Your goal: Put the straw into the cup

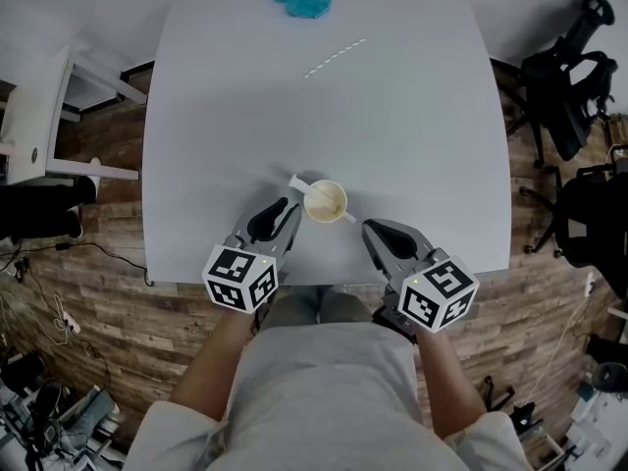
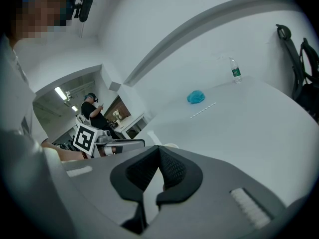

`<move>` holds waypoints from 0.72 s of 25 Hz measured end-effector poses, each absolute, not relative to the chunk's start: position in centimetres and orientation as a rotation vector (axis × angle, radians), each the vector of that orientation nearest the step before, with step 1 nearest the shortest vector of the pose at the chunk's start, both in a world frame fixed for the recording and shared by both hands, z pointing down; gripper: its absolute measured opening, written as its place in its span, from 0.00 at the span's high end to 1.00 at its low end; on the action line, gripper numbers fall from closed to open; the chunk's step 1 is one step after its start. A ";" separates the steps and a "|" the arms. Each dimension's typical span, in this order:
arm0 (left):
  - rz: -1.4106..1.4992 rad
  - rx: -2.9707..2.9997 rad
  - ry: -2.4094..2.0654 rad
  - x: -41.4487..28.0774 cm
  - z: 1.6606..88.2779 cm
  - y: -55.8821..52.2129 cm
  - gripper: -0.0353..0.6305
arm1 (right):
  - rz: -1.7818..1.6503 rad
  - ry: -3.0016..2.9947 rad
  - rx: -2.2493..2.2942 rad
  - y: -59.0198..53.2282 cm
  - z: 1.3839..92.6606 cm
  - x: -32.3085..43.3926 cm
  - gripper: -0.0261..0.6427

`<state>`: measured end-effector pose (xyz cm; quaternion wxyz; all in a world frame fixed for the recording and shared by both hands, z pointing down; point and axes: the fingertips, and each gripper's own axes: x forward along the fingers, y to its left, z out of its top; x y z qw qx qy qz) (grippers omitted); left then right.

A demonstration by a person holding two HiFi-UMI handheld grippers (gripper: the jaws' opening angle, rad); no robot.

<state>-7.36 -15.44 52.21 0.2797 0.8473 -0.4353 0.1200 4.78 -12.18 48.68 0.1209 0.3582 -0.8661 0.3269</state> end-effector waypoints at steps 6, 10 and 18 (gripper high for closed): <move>0.319 2.281 -1.196 -8.0 50.7 -13.7 0.83 | 0.923 -2.549 1.052 -11.1 47.7 4.5 0.95; 0.301 2.307 -1.261 -8.6 49.2 -12.6 0.91 | 0.901 -2.563 1.060 -10.4 47.0 4.5 0.95; 0.281 2.353 -1.194 -7.3 46.5 -9.4 0.92 | 0.864 -2.591 1.086 -9.1 45.6 4.6 0.95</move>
